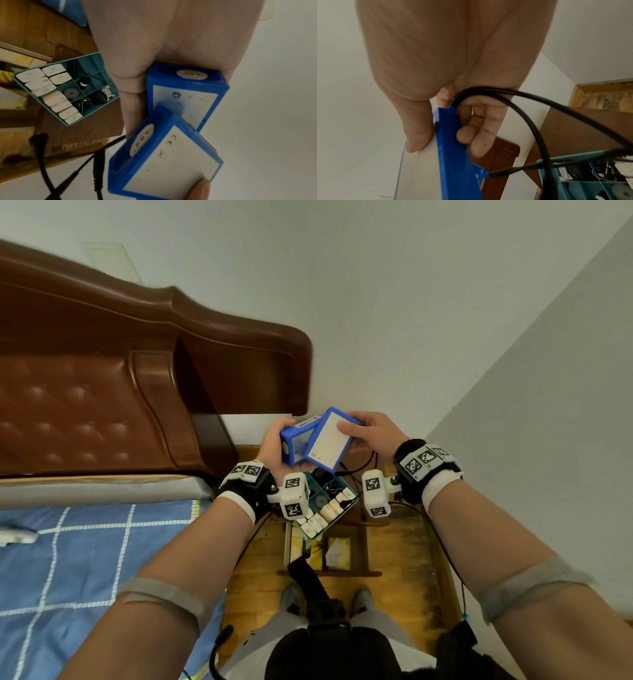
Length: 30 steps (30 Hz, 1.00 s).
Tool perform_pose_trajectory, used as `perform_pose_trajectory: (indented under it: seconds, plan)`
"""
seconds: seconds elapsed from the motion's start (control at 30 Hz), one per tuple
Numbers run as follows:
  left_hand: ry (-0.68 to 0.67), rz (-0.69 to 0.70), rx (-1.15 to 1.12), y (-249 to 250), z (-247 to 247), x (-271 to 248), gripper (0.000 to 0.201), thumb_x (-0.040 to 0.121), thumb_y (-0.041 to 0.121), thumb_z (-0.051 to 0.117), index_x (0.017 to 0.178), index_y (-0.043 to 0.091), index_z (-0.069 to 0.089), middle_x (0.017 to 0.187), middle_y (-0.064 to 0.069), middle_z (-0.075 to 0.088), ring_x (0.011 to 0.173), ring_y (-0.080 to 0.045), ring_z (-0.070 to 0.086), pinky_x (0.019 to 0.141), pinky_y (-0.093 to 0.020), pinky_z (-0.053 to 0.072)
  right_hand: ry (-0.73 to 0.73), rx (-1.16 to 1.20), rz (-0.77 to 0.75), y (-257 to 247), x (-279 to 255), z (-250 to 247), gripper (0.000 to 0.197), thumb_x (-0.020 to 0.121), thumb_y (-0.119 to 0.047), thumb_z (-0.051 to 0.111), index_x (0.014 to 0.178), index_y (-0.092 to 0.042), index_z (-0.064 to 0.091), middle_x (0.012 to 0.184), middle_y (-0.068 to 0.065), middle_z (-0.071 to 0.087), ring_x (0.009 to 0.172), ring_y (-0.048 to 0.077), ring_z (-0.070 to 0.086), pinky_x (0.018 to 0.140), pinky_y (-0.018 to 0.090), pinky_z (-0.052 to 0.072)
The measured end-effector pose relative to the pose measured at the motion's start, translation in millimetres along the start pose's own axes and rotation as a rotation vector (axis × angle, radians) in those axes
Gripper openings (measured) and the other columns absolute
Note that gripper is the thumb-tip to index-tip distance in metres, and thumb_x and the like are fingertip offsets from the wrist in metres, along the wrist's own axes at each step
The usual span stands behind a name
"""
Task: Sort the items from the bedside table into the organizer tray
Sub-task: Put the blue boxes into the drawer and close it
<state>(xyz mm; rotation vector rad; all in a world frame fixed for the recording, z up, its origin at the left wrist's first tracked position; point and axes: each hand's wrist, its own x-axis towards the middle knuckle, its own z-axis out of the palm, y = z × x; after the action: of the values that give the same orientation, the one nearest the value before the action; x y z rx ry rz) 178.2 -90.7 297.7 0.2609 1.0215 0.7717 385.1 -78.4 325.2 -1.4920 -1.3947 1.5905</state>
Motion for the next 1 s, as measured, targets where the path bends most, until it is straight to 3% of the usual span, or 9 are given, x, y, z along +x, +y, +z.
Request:
perform_pose_trajectory:
  seconds: [0.13, 0.27, 0.33, 0.43, 0.57, 0.73, 0.8, 0.87, 1.0]
  plan:
    - [-0.102, -0.036, -0.088, -2, 0, -5, 0.059, 0.088, 0.050, 0.048, 0.132, 0.012, 0.060, 0.125, -0.019, 0.065, 0.108, -0.037, 0.062, 0.095, -0.055, 0.050, 0.044, 0.082, 0.008, 6, -1, 2, 0.036, 0.098, -0.023, 0.059, 0.130, -0.008, 0.058, 0.113, 0.015, 0.068, 0.096, 0.022, 0.068, 0.079, 0.032, 0.061]
    - [-0.192, -0.085, -0.118, -5, -1, -11, 0.061, 0.088, 0.047, 0.045, 0.135, 0.009, 0.058, 0.130, -0.022, 0.060, 0.110, -0.040, 0.061, 0.101, -0.056, 0.045, 0.094, 0.229, -0.012, 13, -1, 11, 0.035, 0.098, -0.025, 0.059, 0.126, -0.006, 0.061, 0.102, 0.014, 0.068, 0.086, 0.020, 0.064, 0.079, 0.034, 0.057]
    - [-0.217, -0.086, -0.135, -7, 2, -14, 0.060, 0.089, 0.048, 0.049, 0.132, 0.007, 0.060, 0.125, -0.023, 0.062, 0.102, -0.038, 0.064, 0.096, -0.050, 0.050, 0.131, 0.157, -0.036, 7, -1, 16, 0.035, 0.099, -0.029, 0.057, 0.127, -0.008, 0.061, 0.096, 0.003, 0.066, 0.078, 0.013, 0.059, 0.070, 0.024, 0.053]
    - [-0.235, -0.077, -0.155, -6, 4, -14, 0.063, 0.087, 0.051, 0.060, 0.131, 0.006, 0.059, 0.115, -0.020, 0.062, 0.090, -0.032, 0.064, 0.082, -0.040, 0.056, 0.135, -0.063, -0.083, -1, 0, 16, 0.040, 0.098, -0.038, 0.057, 0.132, -0.016, 0.054, 0.110, -0.002, 0.064, 0.085, 0.010, 0.060, 0.067, 0.017, 0.050]
    - [-0.250, -0.067, -0.121, -4, 3, -15, 0.057, 0.087, 0.047, 0.062, 0.126, 0.006, 0.061, 0.108, -0.020, 0.064, 0.085, -0.031, 0.064, 0.075, -0.037, 0.057, 0.036, -0.101, -0.045, -3, -4, 10, 0.047, 0.097, -0.045, 0.055, 0.137, -0.022, 0.050, 0.113, -0.002, 0.067, 0.087, 0.014, 0.060, 0.077, 0.027, 0.053]
    - [-0.244, -0.058, -0.056, -9, 3, -16, 0.053, 0.088, 0.047, 0.061, 0.123, 0.008, 0.063, 0.107, -0.018, 0.062, 0.081, -0.029, 0.064, 0.070, -0.036, 0.057, -0.103, -0.025, -0.002, 6, -10, -1, 0.043, 0.086, -0.051, 0.066, 0.121, -0.027, 0.066, 0.090, 0.006, 0.059, 0.067, 0.011, 0.049, 0.065, 0.025, 0.042]
    - [-0.207, -0.030, -0.035, -12, 3, -13, 0.060, 0.088, 0.056, 0.059, 0.126, 0.011, 0.062, 0.108, -0.017, 0.065, 0.086, -0.029, 0.066, 0.072, -0.036, 0.058, -0.066, -0.082, -0.043, 8, -12, -3, 0.044, 0.088, -0.051, 0.065, 0.125, -0.027, 0.065, 0.095, 0.007, 0.064, 0.072, 0.011, 0.053, 0.069, 0.025, 0.046]
    - [-0.164, 0.061, 0.061, -15, 5, -10, 0.071, 0.080, 0.067, 0.061, 0.129, 0.015, 0.062, 0.116, -0.016, 0.067, 0.100, -0.027, 0.066, 0.079, -0.038, 0.057, -0.004, -0.136, -0.084, 10, -15, -3, 0.047, 0.089, -0.048, 0.066, 0.129, -0.025, 0.061, 0.110, -0.002, 0.070, 0.093, 0.012, 0.063, 0.081, 0.027, 0.051]
    - [-0.099, 0.241, 0.236, -30, 9, -3, 0.092, 0.061, 0.062, 0.080, 0.135, 0.019, 0.050, 0.123, -0.015, 0.062, 0.102, -0.025, 0.065, 0.077, -0.034, 0.055, 0.082, -0.147, -0.135, 14, -22, 2, 0.047, 0.090, -0.029, 0.071, 0.133, -0.016, 0.058, 0.119, -0.004, 0.068, 0.108, 0.010, 0.063, 0.087, 0.019, 0.052]
